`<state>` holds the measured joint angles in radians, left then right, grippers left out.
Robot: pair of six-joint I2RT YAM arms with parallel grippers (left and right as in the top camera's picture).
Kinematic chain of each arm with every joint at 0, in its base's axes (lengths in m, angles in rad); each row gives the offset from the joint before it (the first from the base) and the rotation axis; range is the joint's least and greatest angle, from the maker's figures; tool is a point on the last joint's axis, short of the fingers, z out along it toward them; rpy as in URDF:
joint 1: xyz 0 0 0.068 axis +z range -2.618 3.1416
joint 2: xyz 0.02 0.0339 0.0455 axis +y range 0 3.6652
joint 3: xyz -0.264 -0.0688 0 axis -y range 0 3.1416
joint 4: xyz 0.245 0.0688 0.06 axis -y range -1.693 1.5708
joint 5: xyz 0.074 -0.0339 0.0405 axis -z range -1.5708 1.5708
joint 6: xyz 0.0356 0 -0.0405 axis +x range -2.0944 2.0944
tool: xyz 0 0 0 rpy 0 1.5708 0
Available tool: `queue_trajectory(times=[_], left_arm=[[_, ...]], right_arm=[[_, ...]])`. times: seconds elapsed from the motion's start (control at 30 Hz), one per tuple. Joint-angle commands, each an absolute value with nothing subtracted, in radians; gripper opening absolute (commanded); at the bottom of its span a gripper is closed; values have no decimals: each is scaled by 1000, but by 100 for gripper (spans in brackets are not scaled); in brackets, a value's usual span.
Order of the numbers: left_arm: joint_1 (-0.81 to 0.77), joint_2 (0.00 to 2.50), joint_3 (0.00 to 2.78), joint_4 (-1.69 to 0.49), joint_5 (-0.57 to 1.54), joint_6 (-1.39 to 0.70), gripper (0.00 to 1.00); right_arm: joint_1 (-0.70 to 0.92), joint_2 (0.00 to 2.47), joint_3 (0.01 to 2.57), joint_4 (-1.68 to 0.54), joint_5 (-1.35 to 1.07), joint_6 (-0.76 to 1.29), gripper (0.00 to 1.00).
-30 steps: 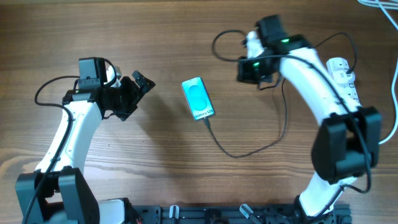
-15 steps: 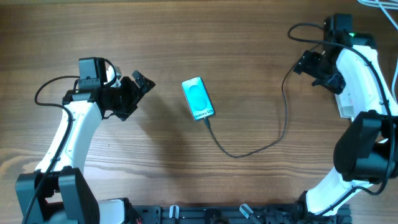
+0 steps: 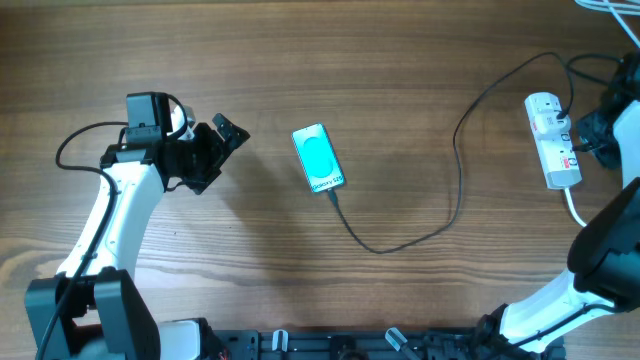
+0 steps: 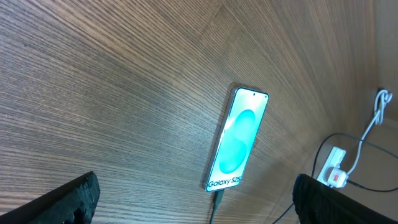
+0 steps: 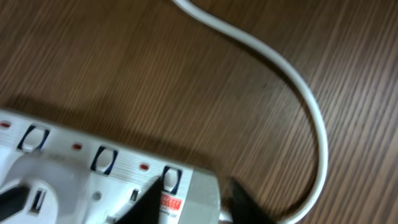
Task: Plug charger to phone and switch on socket
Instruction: 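Open the right gripper and raise it toward the power strip, then position the right gripper over the power strip's rocker switch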
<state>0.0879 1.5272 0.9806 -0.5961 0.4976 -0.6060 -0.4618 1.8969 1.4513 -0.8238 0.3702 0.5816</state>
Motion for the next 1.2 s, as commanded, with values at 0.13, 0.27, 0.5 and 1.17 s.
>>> queue_trajectory(times=[0.13, 0.27, 0.5, 1.17], left_arm=[[94, 1532, 982, -595, 492, -587, 100], [94, 1532, 982, -596, 492, -587, 100], [94, 1532, 982, -595, 492, -587, 100], [94, 1532, 982, -595, 492, -587, 100]], right_arm=[[-486, 1893, 1445, -837, 333, 341, 6], [-523, 1893, 1482, -804, 208, 213, 30], [-620, 1929, 1520, -838, 17, 159, 70], [-621, 2085, 1504, -674, -48, 104, 88]])
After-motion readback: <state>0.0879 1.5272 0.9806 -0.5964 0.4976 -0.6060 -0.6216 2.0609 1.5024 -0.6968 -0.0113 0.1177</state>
